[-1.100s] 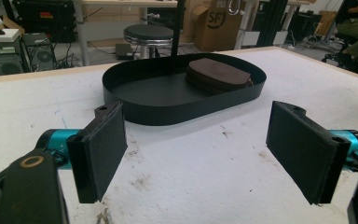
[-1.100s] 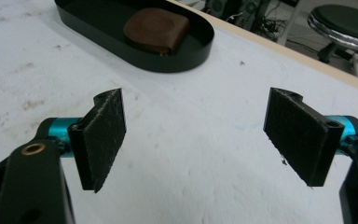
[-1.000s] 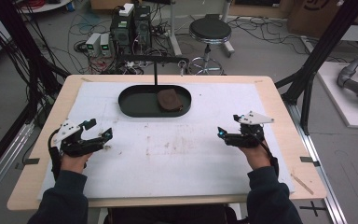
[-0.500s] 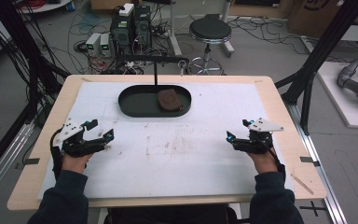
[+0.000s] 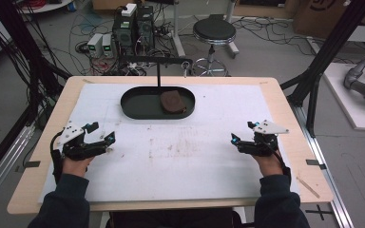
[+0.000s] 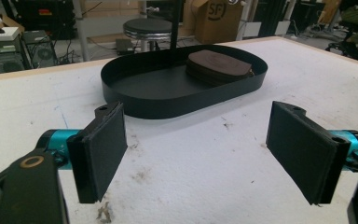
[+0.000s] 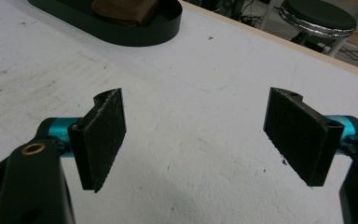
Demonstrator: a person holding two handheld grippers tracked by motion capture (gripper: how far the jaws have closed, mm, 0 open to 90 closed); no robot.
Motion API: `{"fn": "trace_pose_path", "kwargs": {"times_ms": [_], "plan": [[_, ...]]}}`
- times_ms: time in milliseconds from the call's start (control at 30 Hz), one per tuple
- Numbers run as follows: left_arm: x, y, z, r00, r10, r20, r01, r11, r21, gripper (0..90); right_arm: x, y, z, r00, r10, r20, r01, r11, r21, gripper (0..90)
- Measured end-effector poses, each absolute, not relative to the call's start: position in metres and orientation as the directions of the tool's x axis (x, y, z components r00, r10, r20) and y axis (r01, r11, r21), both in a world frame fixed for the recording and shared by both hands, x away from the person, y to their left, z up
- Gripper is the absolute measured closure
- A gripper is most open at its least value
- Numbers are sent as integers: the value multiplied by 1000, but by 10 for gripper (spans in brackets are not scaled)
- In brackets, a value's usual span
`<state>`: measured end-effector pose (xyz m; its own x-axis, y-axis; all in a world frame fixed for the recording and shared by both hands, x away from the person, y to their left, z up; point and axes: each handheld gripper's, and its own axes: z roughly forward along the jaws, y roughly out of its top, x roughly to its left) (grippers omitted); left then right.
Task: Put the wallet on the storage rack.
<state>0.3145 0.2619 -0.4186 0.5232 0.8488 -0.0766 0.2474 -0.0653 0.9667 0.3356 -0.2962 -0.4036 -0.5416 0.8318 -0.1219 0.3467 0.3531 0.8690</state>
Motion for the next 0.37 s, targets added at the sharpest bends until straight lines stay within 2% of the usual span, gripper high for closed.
{"fn": "trace_pose_path", "kwargs": {"times_ms": [367], "plan": [[316,264,-421,512,854,-85,261,-61,963,202,337,-296,-404,-543,830,-123,344,354,870,213]]}}
